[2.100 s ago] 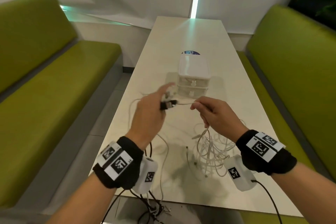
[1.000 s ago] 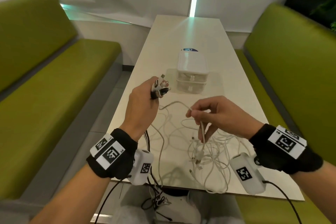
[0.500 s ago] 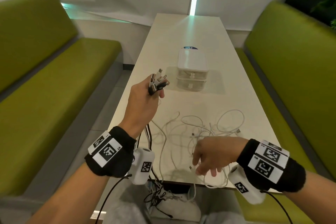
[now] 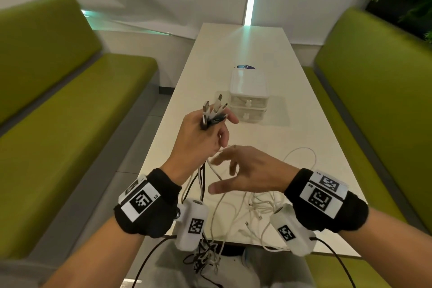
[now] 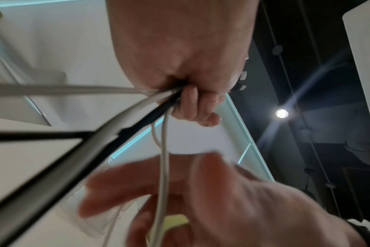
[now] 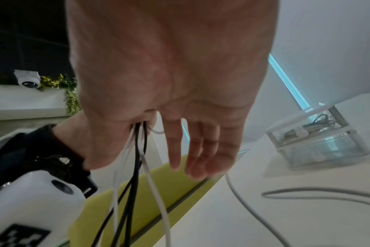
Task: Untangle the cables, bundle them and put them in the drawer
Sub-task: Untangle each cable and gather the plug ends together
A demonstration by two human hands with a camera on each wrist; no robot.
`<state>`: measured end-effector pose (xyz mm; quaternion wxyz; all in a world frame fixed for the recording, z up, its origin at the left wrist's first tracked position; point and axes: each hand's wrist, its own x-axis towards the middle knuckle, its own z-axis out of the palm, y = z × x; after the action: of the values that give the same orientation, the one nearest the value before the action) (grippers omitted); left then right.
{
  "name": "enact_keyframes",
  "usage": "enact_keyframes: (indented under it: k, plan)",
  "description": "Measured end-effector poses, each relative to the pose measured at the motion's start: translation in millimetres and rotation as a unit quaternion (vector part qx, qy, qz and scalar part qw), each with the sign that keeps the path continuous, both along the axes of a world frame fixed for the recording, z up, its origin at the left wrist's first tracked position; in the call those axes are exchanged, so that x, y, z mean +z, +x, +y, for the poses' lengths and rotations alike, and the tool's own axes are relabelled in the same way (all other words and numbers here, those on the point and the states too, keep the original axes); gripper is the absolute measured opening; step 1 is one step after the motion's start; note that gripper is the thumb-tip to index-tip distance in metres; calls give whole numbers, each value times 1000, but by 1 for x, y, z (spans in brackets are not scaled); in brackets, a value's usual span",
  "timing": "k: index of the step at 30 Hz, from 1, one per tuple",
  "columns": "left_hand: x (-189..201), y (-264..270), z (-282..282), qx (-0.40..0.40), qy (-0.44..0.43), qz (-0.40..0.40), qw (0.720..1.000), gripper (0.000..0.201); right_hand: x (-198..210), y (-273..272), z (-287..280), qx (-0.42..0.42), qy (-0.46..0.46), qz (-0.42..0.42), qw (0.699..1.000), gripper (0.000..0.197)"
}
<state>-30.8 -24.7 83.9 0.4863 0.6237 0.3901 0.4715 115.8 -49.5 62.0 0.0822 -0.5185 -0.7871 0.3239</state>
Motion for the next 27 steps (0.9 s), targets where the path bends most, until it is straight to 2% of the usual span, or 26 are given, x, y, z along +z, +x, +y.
enact_keyframes:
  k: [1,4,6,8,10,12,16,19,24,27]
  plan:
    - [1,1,-1,-1,4,1,1000,29,1,1,-1,-25,50,6,998,60]
    - [0,3,0,-2,4,-5,1000,25,1,10,0,-138,187,62,971,57]
    - [0,5,-1,-6,12,-10,1000,24,1,15,2,-147,222,58,962,50]
    - [1,8,-3,-5,18,-29,999,27,-4,18,1,-72,203,28,976,46]
    - [3,10,-4,-3,24,-46,999,31,-11,16,-3,9,121,37,992,28]
    - [5,12,-4,2,22,-58,998,35,-14,15,-9,62,22,54,996,23]
    - [5,14,-7,16,28,-50,998,38,4,18,-10,125,-67,32,989,21]
    - [7,15,-7,23,44,-58,997,35,20,24,-10,125,-174,64,975,20]
    - [9,22,-10,-1,56,-57,997,32,19,16,-14,161,-158,-58,972,26]
    - [7,23,-10,-8,57,-57,997,31,12,10,-18,165,-32,-115,979,32]
